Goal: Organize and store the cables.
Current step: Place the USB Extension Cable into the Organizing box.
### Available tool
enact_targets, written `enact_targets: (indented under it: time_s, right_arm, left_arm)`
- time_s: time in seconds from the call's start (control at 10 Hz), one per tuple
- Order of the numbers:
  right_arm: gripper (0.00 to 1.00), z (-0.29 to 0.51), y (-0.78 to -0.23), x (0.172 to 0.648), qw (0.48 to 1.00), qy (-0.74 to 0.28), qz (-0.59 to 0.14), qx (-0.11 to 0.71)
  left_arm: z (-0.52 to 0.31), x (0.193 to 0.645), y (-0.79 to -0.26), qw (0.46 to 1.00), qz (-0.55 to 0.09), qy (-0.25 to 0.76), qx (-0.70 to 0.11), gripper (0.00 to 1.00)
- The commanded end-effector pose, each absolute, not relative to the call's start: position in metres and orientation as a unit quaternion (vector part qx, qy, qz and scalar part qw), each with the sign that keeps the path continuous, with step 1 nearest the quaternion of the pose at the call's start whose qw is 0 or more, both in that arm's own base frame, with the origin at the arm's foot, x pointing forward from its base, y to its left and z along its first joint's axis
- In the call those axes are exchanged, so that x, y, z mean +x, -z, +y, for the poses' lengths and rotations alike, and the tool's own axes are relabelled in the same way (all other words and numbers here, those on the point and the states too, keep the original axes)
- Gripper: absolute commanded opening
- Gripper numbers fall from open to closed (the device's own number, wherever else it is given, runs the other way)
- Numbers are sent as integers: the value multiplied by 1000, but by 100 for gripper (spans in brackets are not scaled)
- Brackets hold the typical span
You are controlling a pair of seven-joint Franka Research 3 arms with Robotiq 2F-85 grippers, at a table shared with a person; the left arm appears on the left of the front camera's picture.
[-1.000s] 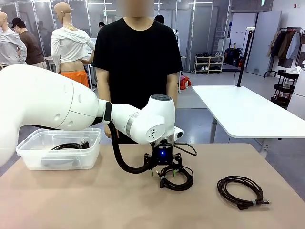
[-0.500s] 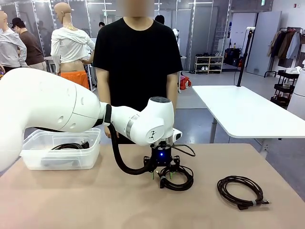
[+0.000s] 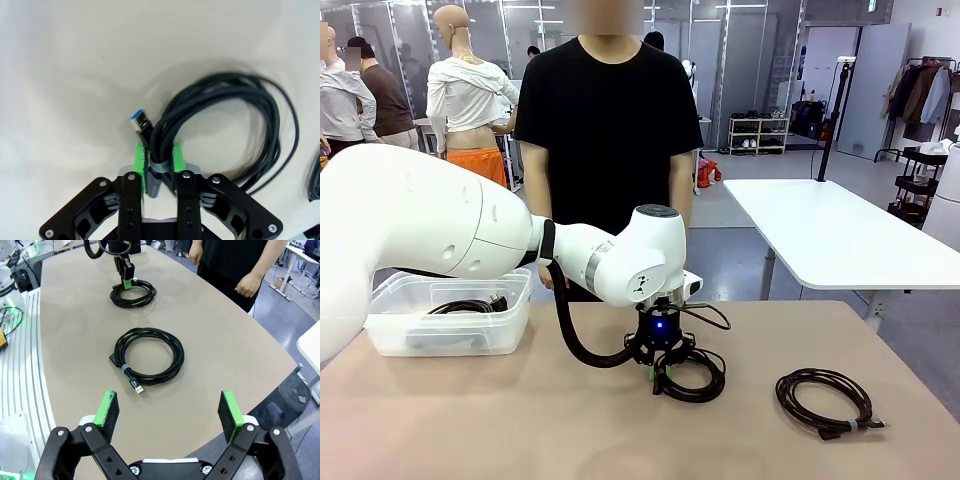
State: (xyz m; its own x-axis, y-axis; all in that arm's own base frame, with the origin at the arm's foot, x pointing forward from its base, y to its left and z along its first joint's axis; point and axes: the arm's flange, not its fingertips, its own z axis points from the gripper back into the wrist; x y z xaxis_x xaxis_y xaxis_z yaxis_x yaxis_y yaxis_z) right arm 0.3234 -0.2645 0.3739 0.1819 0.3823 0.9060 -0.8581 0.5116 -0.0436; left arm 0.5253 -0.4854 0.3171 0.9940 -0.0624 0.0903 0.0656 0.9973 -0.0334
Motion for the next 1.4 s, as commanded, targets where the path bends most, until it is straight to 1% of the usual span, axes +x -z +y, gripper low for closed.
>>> enact_targets:
  time_s: [0.0, 0.1, 0.3, 0.5, 0.8, 1.0, 1.1, 1.3]
  right_arm:
    - [100, -262, -378, 324, 735, -414, -476, 249]
    - [100, -262, -378, 324, 735, -414, -476, 249]
    - [100, -262, -378, 324, 735, -414, -476, 249]
    - [100, -262, -378, 324, 735, -414, -476, 249]
    - [100, -262, -378, 324, 735, -414, -476, 249]
    - [100, -262, -378, 324, 735, -414, -476, 249]
    - [100, -262, -378, 324, 735, -414, -476, 249]
    - [100, -262, -378, 324, 735, -414, -476, 249]
  left_arm:
    - [-483, 522, -326, 998, -44, 35, -19, 0]
    - [-481, 516, -338, 997, -53, 49, -20, 0]
    - [-460, 496, -386, 993, -83, 84, -30, 0]
    - [-429, 485, -419, 991, -91, 96, -27, 0]
    - [-401, 467, -439, 986, -113, 117, -23, 0]
    - [-398, 460, -441, 982, -138, 124, -25, 0]
    - [-407, 476, -446, 989, -106, 104, -18, 0]
    - [-407, 476, -446, 989, -106, 104, -18, 0]
